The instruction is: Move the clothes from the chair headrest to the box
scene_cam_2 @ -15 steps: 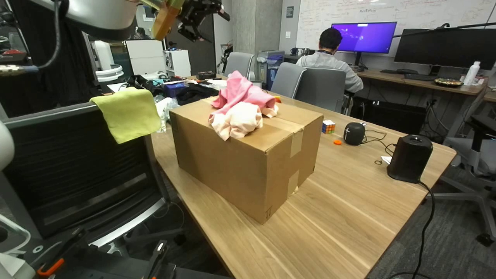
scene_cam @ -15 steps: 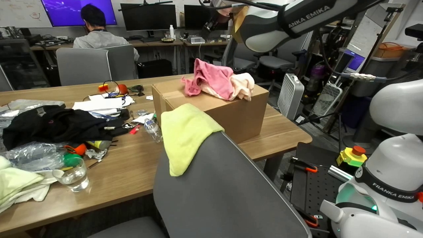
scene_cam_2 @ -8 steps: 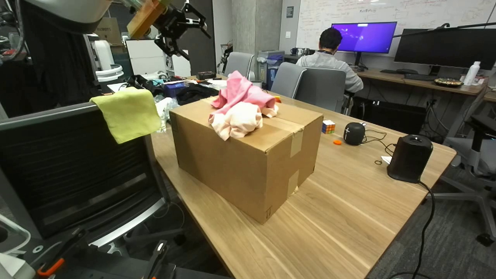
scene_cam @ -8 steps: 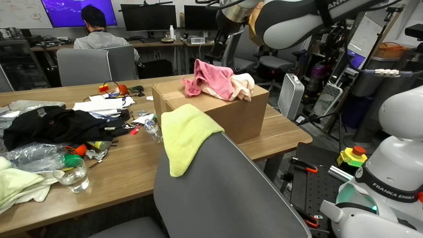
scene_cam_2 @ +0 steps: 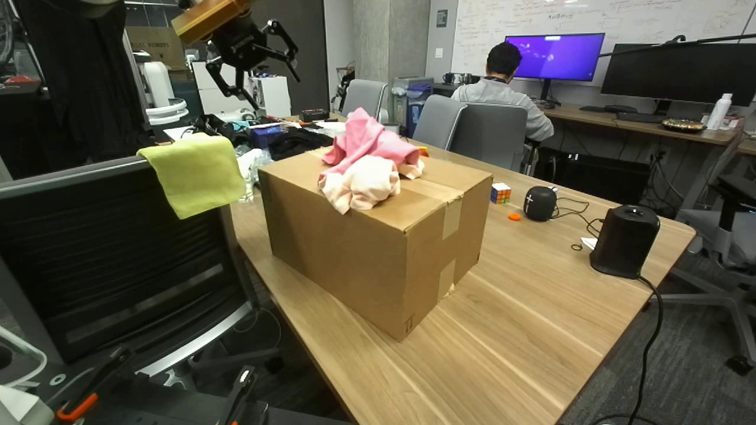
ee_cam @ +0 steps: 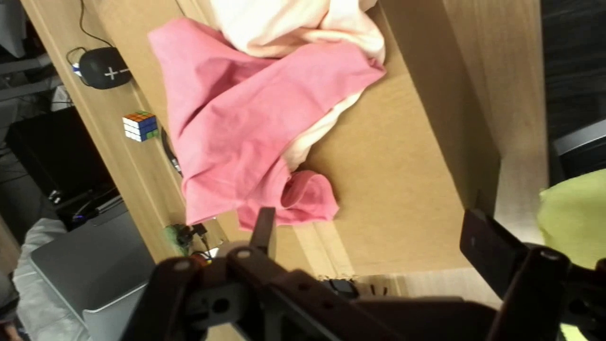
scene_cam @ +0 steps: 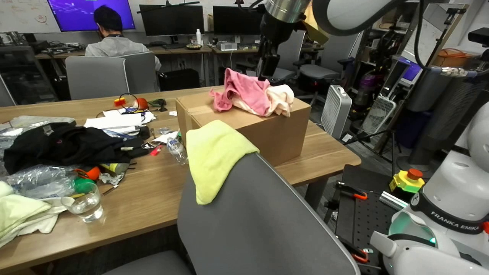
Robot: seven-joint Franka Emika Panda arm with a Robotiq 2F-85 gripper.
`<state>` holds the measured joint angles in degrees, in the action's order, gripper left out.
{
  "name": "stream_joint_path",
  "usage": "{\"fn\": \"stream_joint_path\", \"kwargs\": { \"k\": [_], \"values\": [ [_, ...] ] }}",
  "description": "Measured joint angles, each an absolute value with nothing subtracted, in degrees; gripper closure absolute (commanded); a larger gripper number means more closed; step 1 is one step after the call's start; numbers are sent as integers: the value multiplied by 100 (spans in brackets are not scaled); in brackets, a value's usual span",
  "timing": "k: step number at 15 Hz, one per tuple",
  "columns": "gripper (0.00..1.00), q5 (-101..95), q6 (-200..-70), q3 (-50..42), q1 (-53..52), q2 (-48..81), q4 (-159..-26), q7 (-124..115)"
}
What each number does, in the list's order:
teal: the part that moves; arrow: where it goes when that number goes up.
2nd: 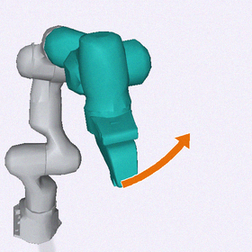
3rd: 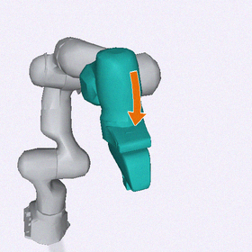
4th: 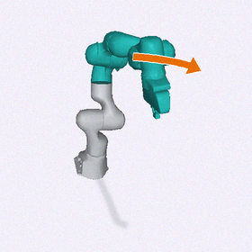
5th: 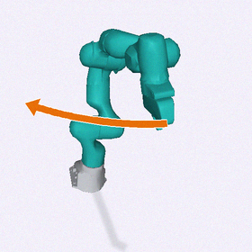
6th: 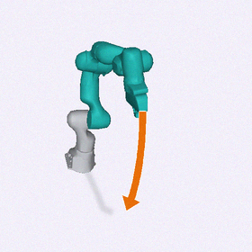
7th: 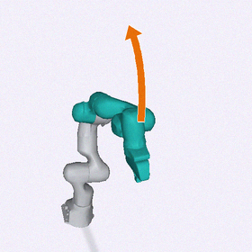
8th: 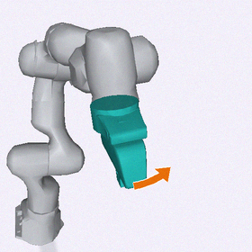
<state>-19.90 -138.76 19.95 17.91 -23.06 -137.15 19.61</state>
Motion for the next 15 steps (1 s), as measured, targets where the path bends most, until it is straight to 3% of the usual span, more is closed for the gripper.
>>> {"fn": "stream_joint_path", "kwargs": {
  "k": [6, 15],
  "values": [
    [0, -1978, -13303, 760, 84, -2442, -13920, 2287],
    [0, -1671, -13279, 640, -1053, -3056, -14778, 2208]
  ]
}}
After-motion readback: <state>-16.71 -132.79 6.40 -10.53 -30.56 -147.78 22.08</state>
